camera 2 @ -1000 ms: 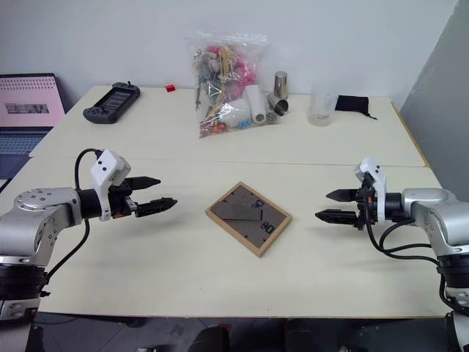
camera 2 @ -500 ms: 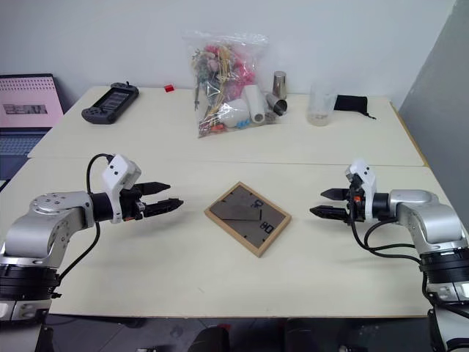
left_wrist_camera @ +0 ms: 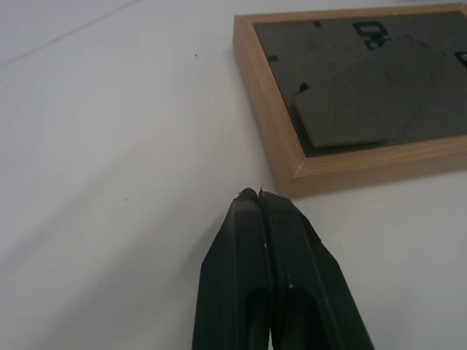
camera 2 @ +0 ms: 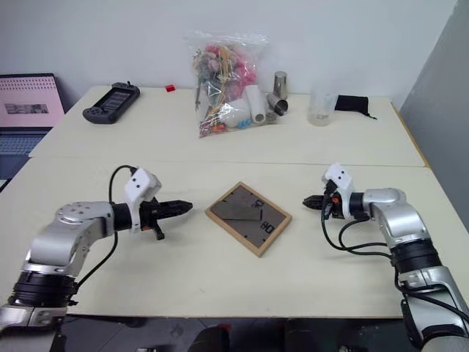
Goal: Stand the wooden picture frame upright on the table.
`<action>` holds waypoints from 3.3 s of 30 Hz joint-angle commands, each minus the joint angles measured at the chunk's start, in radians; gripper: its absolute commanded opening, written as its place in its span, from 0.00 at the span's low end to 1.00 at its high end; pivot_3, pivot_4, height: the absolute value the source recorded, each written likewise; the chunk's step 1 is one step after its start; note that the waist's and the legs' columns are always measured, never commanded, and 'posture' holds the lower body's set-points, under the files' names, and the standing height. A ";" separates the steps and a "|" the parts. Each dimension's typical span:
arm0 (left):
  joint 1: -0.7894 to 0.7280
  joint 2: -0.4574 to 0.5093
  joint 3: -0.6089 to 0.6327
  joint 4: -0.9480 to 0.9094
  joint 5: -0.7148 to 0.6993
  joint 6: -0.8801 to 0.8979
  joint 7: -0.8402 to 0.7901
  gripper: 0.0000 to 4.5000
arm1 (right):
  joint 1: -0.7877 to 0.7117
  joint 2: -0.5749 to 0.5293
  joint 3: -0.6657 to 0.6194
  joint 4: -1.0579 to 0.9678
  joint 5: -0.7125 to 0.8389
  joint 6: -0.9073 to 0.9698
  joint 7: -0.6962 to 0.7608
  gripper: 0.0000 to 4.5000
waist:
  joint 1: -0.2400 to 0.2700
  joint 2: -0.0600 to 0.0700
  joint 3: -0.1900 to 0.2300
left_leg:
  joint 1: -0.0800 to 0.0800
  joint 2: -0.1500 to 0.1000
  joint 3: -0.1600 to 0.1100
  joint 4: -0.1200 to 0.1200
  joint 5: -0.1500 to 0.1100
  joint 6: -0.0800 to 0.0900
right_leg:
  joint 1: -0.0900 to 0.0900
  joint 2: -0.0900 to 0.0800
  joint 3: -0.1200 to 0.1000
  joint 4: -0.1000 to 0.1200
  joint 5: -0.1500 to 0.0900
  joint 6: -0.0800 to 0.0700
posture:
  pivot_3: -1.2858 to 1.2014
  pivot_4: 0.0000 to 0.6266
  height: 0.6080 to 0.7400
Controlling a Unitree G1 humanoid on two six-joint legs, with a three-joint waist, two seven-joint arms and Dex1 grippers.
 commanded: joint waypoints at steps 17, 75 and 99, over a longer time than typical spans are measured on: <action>-0.123 -0.126 -0.137 0.211 0.135 -0.154 0.001 0.00 | 0.141 0.021 0.079 -0.380 0.025 0.127 0.040 0.00 | 0.002 0.000 0.000 | 0.001 -0.001 -0.001 0.002 0.000 0.000 | 0.000 0.000 0.000 0.003 0.000 0.000 | 0.52 0.24 1.00; -0.240 -0.051 -0.023 0.363 0.060 -0.070 -0.198 0.18 | 0.048 -0.016 0.031 -0.331 0.031 0.133 0.002 0.00 | -0.022 0.000 0.000 | 0.001 0.000 -0.001 0.001 0.000 0.000 | -0.001 0.001 -0.001 0.006 -0.001 -0.001 | 0.52 0.24 1.00; -0.262 -0.027 -0.014 0.359 -0.246 0.825 -0.177 0.99 | 0.030 0.029 0.191 -0.244 -0.187 -0.058 -0.046 0.00 | -0.028 0.000 0.000 | 0.002 0.000 -0.002 0.001 0.000 0.000 | -0.001 0.001 -0.001 0.007 -0.001 -0.001 | 0.52 0.24 1.00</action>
